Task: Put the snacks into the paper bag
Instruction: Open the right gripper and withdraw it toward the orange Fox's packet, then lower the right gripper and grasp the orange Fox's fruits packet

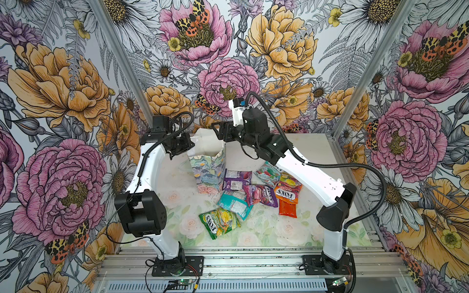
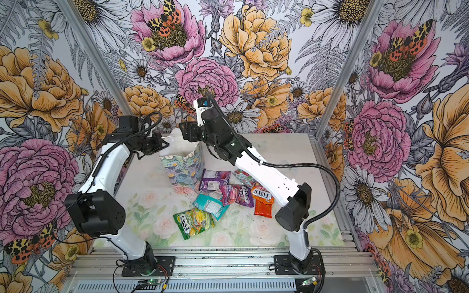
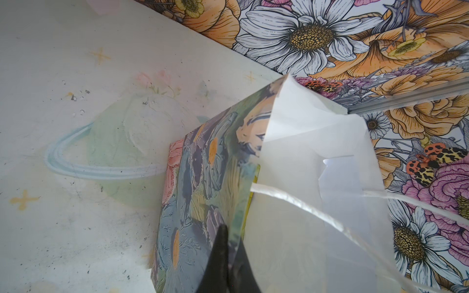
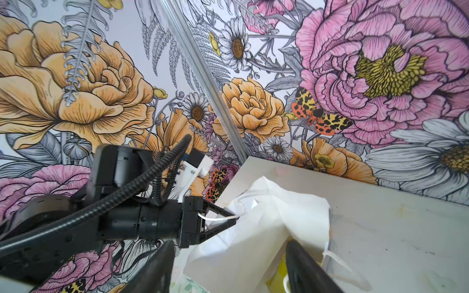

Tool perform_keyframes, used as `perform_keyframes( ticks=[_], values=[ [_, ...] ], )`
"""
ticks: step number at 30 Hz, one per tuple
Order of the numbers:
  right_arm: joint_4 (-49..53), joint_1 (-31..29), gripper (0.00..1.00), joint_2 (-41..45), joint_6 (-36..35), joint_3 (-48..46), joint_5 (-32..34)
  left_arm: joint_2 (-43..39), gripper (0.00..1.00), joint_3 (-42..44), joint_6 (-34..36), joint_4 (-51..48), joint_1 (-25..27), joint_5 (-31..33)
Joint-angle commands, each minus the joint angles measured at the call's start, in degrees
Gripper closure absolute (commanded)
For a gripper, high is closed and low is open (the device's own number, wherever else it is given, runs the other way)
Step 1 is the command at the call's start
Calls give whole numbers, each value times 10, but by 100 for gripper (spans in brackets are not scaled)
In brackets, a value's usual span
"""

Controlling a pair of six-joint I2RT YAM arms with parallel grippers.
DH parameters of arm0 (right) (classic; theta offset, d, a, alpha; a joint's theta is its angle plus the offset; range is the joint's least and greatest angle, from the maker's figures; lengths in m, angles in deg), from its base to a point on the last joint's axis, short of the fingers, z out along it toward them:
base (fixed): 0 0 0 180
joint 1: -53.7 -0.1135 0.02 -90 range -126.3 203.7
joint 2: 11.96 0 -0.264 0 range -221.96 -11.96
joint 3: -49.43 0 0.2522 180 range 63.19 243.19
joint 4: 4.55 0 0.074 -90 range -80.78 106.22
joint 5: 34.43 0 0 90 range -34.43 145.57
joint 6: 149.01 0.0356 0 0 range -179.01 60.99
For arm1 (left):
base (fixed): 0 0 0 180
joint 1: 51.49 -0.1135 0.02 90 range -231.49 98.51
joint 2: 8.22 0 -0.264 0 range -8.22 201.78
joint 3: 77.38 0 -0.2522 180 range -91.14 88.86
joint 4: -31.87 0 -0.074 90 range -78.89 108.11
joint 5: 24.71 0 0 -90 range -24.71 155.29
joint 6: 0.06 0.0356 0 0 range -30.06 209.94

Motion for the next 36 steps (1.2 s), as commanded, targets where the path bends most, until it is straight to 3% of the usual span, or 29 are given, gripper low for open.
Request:
perform_keyframes(
  ticks=[1, 10, 16, 24, 30, 36],
  values=[
    [-11, 22, 28, 86, -27, -71, 10, -10, 100, 9, 7, 13, -8, 3],
    [-23, 83, 25, 330, 47, -436, 89, -10, 100, 11, 11, 16, -15, -1],
    [-10, 122, 17, 435, 139, -623, 99, -12, 100, 13, 7, 22, -23, -9],
    [6, 236, 15, 453, 165, -753, 24, -10, 100, 14, 6, 25, -24, -18],
    [6, 320, 19, 431, 129, -804, -13, -9, 100, 15, 4, 26, -24, -22],
    [-3, 365, 22, 384, 93, -821, -16, -9, 100, 14, 4, 26, -24, -23]
  ],
)
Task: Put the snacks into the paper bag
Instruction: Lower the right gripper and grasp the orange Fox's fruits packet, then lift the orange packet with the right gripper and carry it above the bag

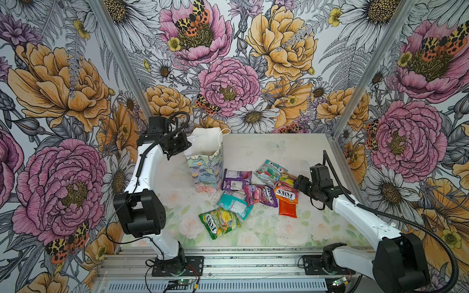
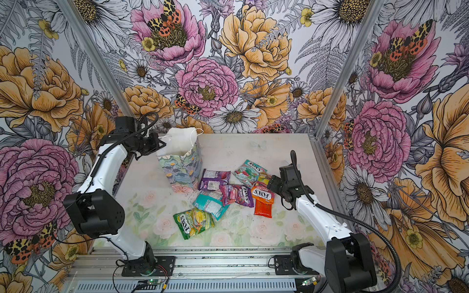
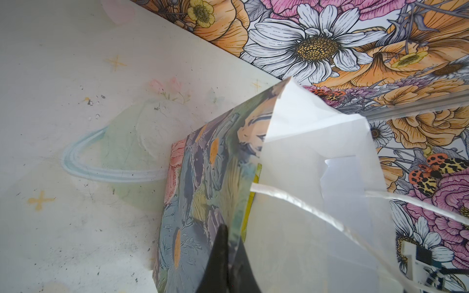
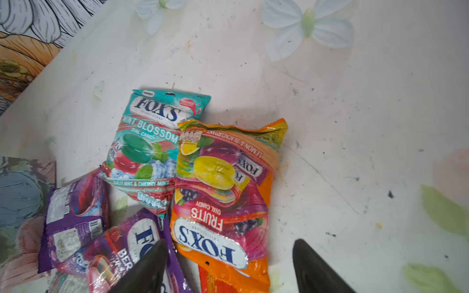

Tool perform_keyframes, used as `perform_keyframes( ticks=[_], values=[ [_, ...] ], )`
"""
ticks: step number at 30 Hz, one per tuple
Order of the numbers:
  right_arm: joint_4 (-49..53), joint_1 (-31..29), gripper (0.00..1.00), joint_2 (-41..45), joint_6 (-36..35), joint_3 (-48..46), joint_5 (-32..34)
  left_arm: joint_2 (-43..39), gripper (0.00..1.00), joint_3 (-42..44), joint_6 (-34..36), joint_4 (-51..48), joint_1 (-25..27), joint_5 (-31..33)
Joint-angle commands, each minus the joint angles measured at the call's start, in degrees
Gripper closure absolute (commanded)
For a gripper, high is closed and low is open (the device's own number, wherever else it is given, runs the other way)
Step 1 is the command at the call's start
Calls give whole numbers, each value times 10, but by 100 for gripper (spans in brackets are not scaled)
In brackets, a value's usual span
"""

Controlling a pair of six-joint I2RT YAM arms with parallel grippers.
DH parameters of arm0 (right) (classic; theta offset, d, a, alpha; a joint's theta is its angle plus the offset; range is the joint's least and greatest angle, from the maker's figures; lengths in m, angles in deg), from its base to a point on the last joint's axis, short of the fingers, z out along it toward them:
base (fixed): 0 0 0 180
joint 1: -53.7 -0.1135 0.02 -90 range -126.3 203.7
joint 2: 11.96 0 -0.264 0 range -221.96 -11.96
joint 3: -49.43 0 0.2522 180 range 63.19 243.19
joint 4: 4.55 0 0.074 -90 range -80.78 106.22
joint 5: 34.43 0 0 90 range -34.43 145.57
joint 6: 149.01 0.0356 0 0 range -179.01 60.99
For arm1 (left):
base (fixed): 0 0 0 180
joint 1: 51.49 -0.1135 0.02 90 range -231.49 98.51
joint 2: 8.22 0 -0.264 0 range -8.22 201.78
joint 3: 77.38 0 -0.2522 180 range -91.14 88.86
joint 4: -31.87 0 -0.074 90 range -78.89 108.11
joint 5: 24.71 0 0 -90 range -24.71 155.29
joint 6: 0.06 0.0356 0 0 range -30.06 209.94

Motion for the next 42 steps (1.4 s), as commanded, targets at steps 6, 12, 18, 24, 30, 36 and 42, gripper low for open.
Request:
perform_keyframes(
  ticks=[6, 12, 18, 24, 30, 36, 42],
  values=[
    [-59, 33, 27, -64, -38, -18, -38, -9, 100, 7, 2, 12, -4, -21],
    [-109, 41, 28, -102, -40, -27, -66, -8, 100, 7, 2, 12, -3, -22],
    [-146, 49, 31, -140, -37, -33, -82, -7, 100, 7, 2, 13, -2, -20],
    [-191, 52, 40, -175, -21, -39, -113, -4, 100, 7, 2, 12, -2, -22],
    [-232, 53, 55, -196, 0, -46, -142, -4, 100, 7, 3, 12, -2, -22],
    [-225, 53, 75, -172, -1, -48, -132, -3, 100, 7, 3, 12, -2, -21],
    [-205, 53, 90, -141, -3, -44, -125, -2, 100, 8, 2, 12, -2, -22]
  ],
)
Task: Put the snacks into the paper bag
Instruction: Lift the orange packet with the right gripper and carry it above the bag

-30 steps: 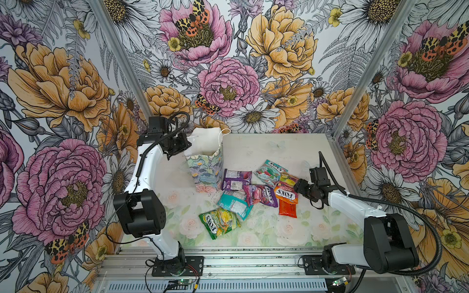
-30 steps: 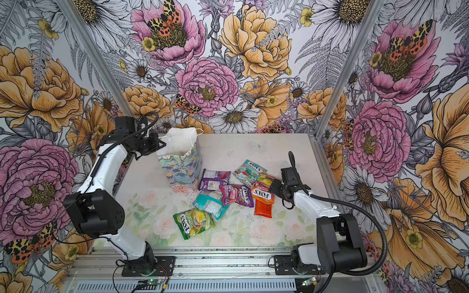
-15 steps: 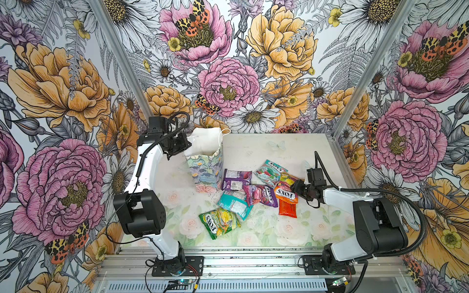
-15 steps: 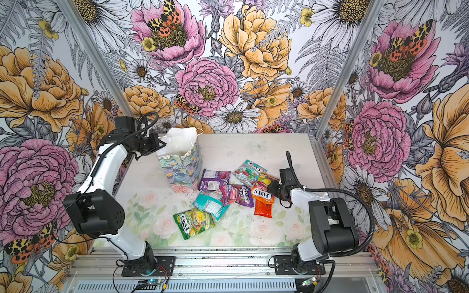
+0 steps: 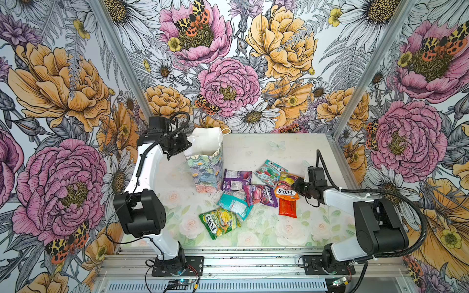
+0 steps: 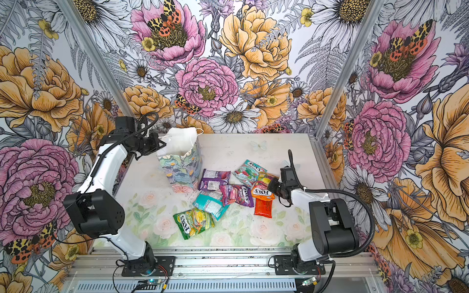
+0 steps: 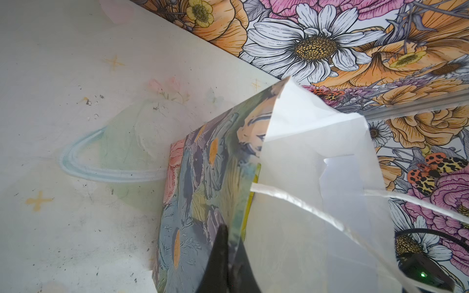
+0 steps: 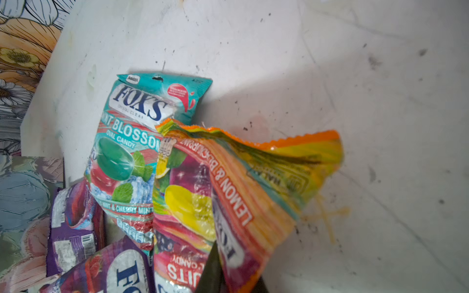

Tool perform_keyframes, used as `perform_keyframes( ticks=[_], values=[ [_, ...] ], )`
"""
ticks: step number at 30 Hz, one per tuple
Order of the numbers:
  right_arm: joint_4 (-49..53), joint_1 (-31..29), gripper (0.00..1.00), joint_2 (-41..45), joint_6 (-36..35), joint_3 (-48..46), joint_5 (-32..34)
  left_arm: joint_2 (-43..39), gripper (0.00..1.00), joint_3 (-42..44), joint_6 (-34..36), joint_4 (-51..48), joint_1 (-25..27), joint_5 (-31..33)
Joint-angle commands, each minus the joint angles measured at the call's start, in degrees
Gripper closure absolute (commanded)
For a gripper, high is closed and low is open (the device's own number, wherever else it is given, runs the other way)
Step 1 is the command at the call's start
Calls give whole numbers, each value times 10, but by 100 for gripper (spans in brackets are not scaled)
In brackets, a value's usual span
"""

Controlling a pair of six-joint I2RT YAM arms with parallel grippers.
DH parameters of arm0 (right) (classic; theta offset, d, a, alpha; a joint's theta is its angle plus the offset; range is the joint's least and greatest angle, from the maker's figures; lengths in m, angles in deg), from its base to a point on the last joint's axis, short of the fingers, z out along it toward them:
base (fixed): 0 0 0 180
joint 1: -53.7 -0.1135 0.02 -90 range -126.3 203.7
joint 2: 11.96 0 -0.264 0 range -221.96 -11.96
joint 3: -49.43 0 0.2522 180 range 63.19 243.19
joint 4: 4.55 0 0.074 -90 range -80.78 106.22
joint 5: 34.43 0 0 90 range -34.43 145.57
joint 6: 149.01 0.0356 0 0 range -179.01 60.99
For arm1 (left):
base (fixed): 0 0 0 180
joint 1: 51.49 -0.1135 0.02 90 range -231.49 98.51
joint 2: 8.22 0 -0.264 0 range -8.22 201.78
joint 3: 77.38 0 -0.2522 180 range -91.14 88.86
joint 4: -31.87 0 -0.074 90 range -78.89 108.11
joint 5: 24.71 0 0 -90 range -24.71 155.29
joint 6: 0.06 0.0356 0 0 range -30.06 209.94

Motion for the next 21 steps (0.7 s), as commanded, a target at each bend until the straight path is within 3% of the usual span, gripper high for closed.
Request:
perform_keyframes(
  ticks=[1, 7, 21],
  values=[
    [19, 1, 91, 27, -4, -1, 12, -1, 100, 7, 2, 12, -2, -20],
    [70, 1, 100, 85, -19, 24, 31, 0, 100, 8, 2, 12, -1, -20],
    [169, -28, 100, 178, -24, 130, 62, -2, 100, 8, 2, 12, 2, -19]
  ],
)
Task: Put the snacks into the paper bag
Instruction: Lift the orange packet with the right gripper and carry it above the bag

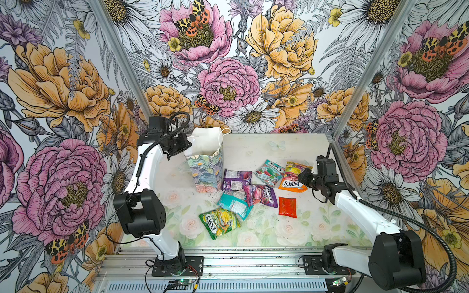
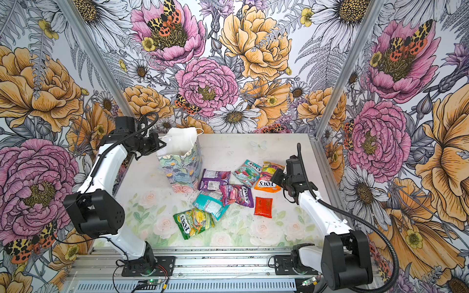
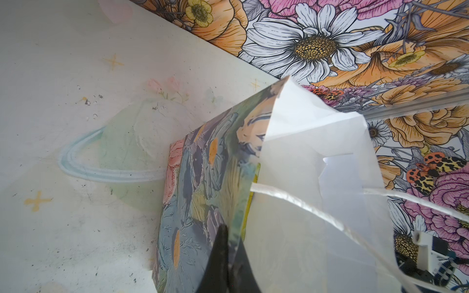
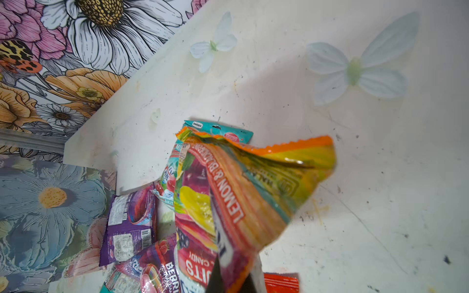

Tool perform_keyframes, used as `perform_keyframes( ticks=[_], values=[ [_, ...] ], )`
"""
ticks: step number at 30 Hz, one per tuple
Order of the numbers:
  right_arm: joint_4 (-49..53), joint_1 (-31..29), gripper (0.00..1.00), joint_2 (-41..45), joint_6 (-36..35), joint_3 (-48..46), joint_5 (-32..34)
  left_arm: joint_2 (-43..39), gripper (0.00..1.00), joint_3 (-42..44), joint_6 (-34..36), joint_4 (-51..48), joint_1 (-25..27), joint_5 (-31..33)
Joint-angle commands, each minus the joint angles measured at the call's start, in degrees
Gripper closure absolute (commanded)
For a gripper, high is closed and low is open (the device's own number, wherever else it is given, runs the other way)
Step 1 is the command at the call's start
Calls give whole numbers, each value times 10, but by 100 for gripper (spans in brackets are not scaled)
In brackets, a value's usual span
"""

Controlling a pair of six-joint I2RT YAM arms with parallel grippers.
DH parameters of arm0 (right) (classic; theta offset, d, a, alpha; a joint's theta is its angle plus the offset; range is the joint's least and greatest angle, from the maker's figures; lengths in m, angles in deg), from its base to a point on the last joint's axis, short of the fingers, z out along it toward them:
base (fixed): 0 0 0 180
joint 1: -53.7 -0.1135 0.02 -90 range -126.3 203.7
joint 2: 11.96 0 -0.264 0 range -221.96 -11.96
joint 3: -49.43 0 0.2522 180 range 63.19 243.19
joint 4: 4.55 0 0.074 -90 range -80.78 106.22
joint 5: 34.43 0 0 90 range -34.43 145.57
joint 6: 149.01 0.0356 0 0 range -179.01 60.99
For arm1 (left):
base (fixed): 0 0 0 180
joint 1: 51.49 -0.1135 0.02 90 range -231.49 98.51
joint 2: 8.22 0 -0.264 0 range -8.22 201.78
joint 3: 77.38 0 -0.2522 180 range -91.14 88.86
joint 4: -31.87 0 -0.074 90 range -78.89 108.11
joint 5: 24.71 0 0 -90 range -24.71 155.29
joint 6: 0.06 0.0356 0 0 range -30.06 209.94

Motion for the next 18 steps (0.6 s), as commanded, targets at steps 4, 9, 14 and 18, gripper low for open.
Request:
perform_keyframes(
  ticks=[4, 9, 14, 18],
  values=[
    [28, -52, 100, 16, -6, 92, 36, -3, 100, 7, 3, 13, 2, -18],
    [31, -106, 100, -17, -12, 162, 62, -5, 100, 8, 2, 12, 4, -18],
    [30, -158, 100, -66, -31, 247, 81, -7, 100, 7, 2, 12, 4, -19],
    [30, -191, 100, -111, -47, 318, 83, -7, 100, 7, 2, 13, 4, -21]
  ],
)
